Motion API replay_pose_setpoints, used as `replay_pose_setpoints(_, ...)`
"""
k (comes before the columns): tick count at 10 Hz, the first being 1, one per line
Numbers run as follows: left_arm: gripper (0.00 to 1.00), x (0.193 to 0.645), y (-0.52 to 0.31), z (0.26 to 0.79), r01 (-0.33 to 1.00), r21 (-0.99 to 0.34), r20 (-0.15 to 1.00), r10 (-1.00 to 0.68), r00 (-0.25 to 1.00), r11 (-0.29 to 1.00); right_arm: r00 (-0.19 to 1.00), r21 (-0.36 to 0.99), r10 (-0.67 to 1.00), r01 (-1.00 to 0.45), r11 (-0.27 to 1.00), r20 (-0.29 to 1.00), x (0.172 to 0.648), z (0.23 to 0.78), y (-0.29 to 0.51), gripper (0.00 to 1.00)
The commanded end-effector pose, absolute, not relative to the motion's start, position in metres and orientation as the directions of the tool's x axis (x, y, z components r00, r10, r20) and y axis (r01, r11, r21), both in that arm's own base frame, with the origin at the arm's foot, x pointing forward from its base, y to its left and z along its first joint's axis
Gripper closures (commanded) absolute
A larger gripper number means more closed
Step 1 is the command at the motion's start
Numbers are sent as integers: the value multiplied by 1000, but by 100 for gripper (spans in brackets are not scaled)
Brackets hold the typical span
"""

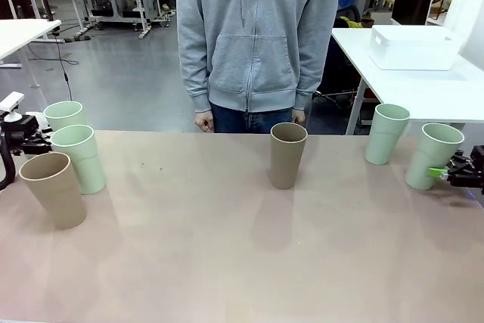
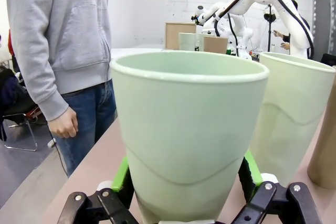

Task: Stack the cups and store them in the basket.
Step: Pick up two Reusable plastic cups , one in each hand.

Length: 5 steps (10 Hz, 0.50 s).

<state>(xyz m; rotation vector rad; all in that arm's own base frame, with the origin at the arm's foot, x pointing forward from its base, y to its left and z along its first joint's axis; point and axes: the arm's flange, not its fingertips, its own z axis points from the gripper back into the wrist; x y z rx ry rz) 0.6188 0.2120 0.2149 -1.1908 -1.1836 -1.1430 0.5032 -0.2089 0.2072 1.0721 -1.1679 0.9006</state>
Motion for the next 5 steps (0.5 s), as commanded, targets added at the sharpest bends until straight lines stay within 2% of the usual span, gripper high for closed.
replay_pose_setpoints(1, 0, 615, 198, 207, 998, -34, 999, -4, 35, 44, 220, 210, 5, -936, 283, 975, 502, 218, -200, 0)
replay_pose_setpoints(5, 0, 617, 196, 206, 998, -43, 999, 22, 42, 43, 235, 222, 17, -936, 275, 972, 501, 224, -198, 0)
